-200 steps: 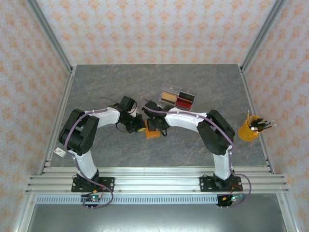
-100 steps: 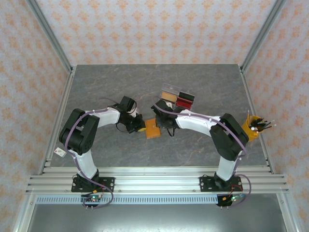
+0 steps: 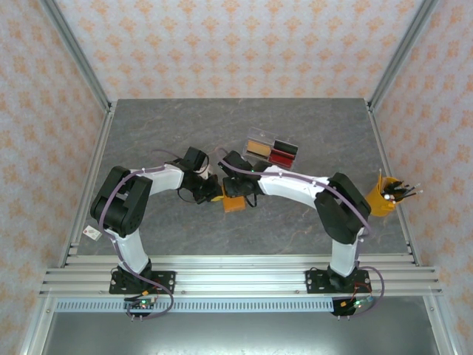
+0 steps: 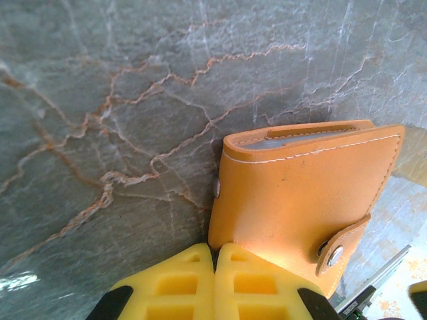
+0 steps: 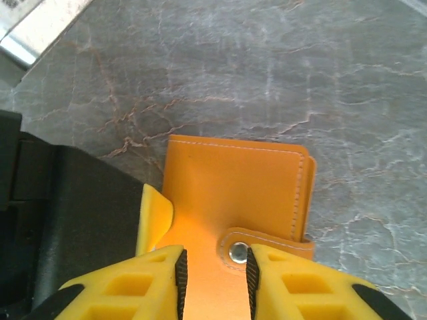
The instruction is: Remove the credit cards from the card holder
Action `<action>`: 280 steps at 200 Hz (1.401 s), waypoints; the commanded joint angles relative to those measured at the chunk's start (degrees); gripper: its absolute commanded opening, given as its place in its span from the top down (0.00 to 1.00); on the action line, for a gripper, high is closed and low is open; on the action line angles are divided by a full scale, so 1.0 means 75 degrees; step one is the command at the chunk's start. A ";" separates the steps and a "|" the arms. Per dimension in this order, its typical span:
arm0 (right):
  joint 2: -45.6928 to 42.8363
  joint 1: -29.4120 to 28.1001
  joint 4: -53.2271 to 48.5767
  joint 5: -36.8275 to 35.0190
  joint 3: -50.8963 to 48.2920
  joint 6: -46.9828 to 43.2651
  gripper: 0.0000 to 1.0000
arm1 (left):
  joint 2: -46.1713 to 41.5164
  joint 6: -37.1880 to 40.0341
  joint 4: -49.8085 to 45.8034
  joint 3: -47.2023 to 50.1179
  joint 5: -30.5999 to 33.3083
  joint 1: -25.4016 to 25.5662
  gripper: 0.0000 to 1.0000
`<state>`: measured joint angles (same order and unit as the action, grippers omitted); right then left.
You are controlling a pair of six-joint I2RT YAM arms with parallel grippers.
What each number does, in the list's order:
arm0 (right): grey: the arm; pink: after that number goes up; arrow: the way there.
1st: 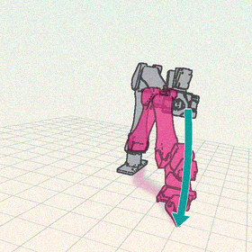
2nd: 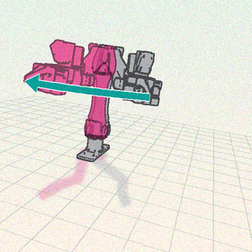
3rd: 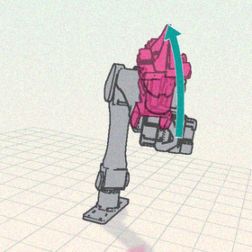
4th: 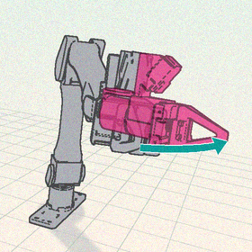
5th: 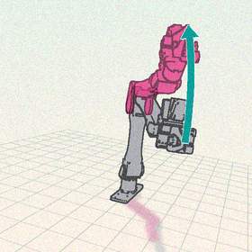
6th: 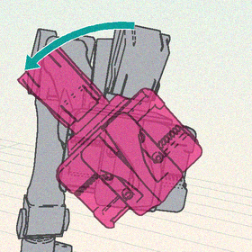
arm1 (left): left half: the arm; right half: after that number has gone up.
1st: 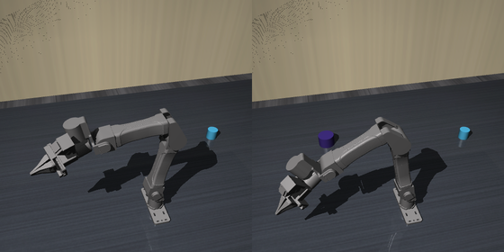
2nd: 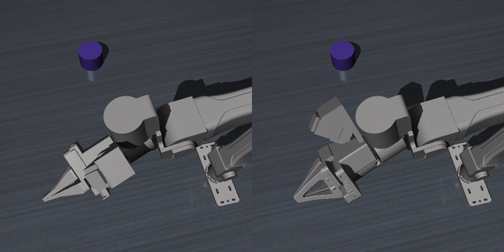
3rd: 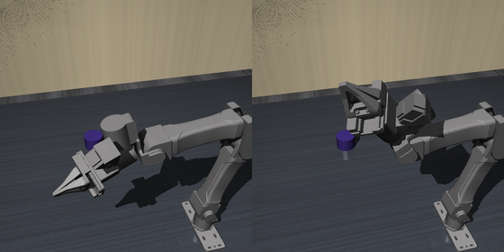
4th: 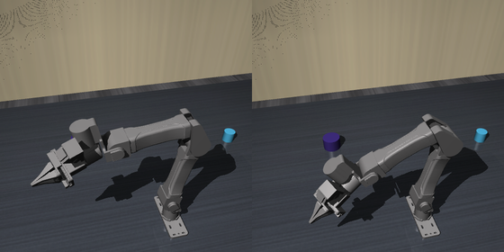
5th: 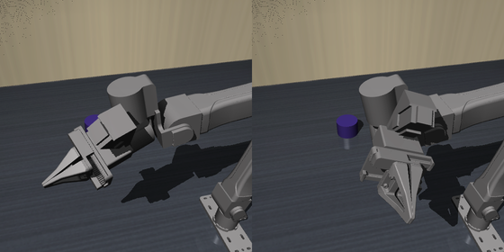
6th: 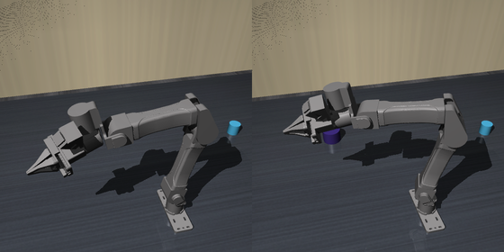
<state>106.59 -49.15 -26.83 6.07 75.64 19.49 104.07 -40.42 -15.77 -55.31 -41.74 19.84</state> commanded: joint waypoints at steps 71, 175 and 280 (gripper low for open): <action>0.0823 0.0027 -0.0966 -0.0411 0.0393 -0.0300 0.61 | 0.0327 0.0058 -0.0669 0.0272 0.0851 -0.0113 0.97; 0.0758 0.0037 -0.0811 -0.1039 0.0138 -0.0196 0.85 | 0.0325 0.0101 -0.0815 0.0221 0.0970 -0.0113 0.97; -0.0395 0.0645 0.0265 -0.1102 -0.1088 0.1147 1.00 | 0.0315 0.0234 -0.0979 0.0232 0.1112 -0.0184 0.98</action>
<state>106.83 -47.05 -23.73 2.68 70.41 24.53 104.05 -40.10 -16.01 -55.35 -41.74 19.77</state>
